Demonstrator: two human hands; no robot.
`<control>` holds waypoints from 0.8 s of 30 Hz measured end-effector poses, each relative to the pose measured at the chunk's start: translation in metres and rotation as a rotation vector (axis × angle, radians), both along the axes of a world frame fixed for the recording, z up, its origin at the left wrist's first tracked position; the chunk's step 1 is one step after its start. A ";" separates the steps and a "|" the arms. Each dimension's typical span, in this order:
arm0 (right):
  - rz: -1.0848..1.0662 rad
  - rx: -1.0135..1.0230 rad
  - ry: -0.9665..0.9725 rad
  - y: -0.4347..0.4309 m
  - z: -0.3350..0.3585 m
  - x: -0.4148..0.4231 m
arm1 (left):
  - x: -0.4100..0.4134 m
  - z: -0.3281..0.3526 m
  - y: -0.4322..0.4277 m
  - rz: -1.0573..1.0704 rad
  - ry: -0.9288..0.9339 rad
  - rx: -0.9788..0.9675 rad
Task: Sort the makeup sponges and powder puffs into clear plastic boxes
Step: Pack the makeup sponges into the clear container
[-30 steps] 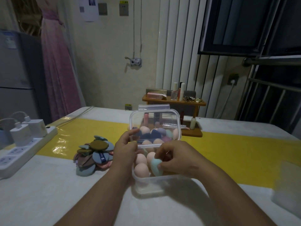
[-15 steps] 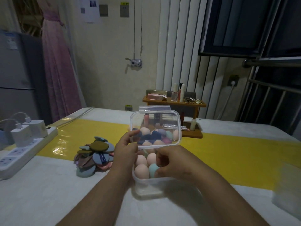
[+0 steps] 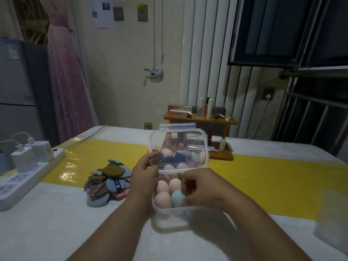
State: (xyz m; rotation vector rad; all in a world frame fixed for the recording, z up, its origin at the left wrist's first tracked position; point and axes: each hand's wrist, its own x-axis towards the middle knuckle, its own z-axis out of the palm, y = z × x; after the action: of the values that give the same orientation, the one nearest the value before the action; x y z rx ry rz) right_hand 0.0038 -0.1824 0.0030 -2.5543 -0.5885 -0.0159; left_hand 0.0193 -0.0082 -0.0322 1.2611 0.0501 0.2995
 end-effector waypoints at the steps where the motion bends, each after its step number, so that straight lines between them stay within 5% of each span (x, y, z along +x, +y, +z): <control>1: 0.000 0.005 -0.003 0.000 0.000 0.000 | -0.001 0.001 0.000 -0.002 0.000 0.000; 12: 0.032 0.165 -0.065 -0.004 0.005 -0.002 | -0.001 0.002 0.000 -0.009 0.010 0.020; 19: -0.213 0.516 -0.334 -0.028 0.002 0.015 | -0.004 0.003 0.001 -0.023 0.028 -0.024; 24: -0.455 0.511 -0.346 -0.048 -0.009 0.030 | -0.003 0.005 0.004 -0.008 0.032 -0.045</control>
State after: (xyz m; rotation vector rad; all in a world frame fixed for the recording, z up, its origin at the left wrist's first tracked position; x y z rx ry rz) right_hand 0.0337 -0.2304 -0.0063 -2.1311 -0.0850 -0.6862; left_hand 0.0162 -0.0042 -0.0276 1.2210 0.0794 0.2699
